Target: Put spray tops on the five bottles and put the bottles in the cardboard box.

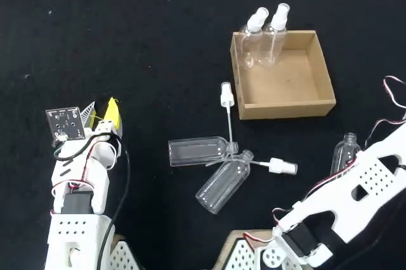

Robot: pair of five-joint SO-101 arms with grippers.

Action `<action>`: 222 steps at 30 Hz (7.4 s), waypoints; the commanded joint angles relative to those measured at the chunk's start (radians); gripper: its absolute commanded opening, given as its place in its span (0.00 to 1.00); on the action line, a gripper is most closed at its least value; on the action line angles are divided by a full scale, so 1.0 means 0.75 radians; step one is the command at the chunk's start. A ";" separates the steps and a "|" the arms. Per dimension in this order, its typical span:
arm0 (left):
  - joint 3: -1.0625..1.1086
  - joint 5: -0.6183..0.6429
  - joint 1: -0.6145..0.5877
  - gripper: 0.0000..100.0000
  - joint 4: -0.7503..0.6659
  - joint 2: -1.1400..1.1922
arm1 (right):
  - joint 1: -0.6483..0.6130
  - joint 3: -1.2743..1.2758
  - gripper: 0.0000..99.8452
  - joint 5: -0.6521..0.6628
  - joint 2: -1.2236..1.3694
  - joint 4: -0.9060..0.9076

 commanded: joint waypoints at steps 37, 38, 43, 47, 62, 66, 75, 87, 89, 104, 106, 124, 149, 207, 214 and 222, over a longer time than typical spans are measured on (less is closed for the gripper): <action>0.032 0.008 -0.009 0.14 -0.006 -0.016 | -0.016 -0.048 0.06 -0.070 0.007 0.082; 0.032 0.008 -0.009 0.14 -0.006 -0.016 | -0.016 -0.048 0.06 -0.070 -0.009 0.082; 0.032 0.008 -0.009 0.14 -0.006 -0.016 | -0.016 -0.048 0.06 -0.070 -0.075 0.084; 0.032 0.008 -0.009 0.14 -0.006 -0.016 | -0.012 -0.048 0.06 -0.063 -0.079 0.084; 0.032 0.008 -0.009 0.14 -0.006 -0.016 | -0.008 -0.050 0.06 -0.063 -0.089 0.025; 0.032 0.008 -0.009 0.14 -0.006 -0.016 | -0.008 -0.050 0.06 -0.061 -0.089 0.025; 0.032 0.008 -0.009 0.14 -0.006 -0.016 | -0.008 -0.050 0.06 -0.070 -0.087 -0.023; 0.032 0.008 -0.009 0.14 -0.006 -0.016 | -0.008 -0.050 0.05 -0.070 -0.081 -0.023; 0.032 0.008 -0.009 0.14 -0.006 -0.016 | -0.006 -0.048 0.03 -0.070 -0.079 -0.023; 0.032 0.008 -0.009 0.14 -0.006 -0.016 | 0.047 -0.048 0.01 -0.072 -0.126 0.016; 0.032 0.008 -0.009 0.14 -0.008 -0.016 | 0.063 -0.048 0.01 -0.072 -0.161 0.049; 0.032 0.008 -0.009 0.14 -0.008 -0.016 | -0.012 -0.044 0.08 -0.070 -0.083 0.098; 0.032 0.008 -0.009 0.14 -0.008 -0.016 | 0.016 -0.044 0.01 -0.059 0.015 0.016; 0.032 0.008 -0.007 0.14 -0.006 -0.016 | -0.223 0.322 0.23 -0.217 0.111 -1.467; 0.032 0.008 -0.007 0.14 0.000 -0.016 | -0.225 0.388 0.23 -0.219 0.161 -1.618; 0.032 0.008 -0.007 0.14 0.002 -0.016 | -0.192 0.425 0.23 -0.219 0.228 -1.645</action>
